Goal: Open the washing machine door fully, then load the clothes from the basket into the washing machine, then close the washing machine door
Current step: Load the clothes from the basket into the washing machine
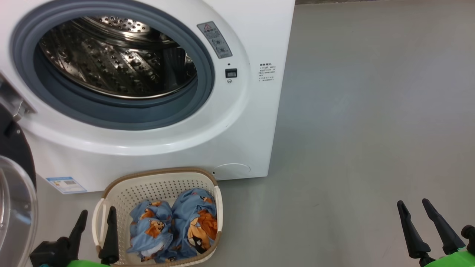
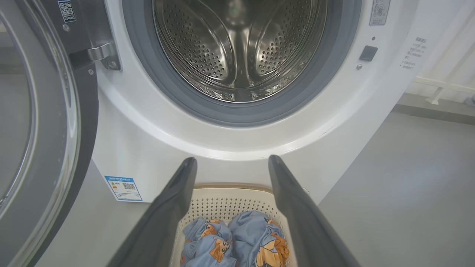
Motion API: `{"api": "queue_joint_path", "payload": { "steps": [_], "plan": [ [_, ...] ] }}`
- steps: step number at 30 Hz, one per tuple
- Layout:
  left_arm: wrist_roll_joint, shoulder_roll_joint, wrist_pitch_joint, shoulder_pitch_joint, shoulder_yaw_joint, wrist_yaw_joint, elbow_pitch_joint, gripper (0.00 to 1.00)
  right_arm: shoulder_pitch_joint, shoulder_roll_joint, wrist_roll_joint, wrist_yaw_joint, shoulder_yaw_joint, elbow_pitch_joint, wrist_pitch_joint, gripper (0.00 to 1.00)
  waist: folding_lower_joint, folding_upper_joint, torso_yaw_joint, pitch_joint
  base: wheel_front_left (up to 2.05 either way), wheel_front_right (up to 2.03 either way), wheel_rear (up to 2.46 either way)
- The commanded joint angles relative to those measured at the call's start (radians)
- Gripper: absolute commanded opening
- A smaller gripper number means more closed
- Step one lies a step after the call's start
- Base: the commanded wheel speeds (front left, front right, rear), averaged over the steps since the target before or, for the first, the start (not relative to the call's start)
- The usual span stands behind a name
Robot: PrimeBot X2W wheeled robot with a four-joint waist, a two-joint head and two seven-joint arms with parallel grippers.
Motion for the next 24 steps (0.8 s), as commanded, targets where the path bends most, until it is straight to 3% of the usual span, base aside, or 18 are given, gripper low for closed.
{"api": "queue_joint_path", "payload": {
  "steps": [1, 14, 24],
  "plan": [
    [0.015, 0.014, -0.006, -0.043, 0.030, -0.002, -0.015, 1.00, -0.023, -0.023, 0.003, 0.003, 0.018, -0.023, -0.012, 1.00, -0.0001, 0.0000, -0.001, 0.003, 0.70, -0.70, 0.00],
    [0.037, -0.014, -0.006, -0.072, 0.000, -0.002, 0.057, 1.00, -0.046, -0.016, 0.008, 0.003, 0.018, -0.034, -0.012, 1.00, -0.0001, 0.0000, -0.003, 0.048, 0.11, -0.11, 0.00],
    [0.061, -0.044, -0.006, -0.185, -0.027, -0.002, 0.293, 1.00, -0.117, -0.009, 0.017, 0.003, 0.047, -0.050, -0.012, 1.00, -0.0001, 0.0000, -0.023, 0.171, 0.00, 0.00, 0.00]
  ]
}}
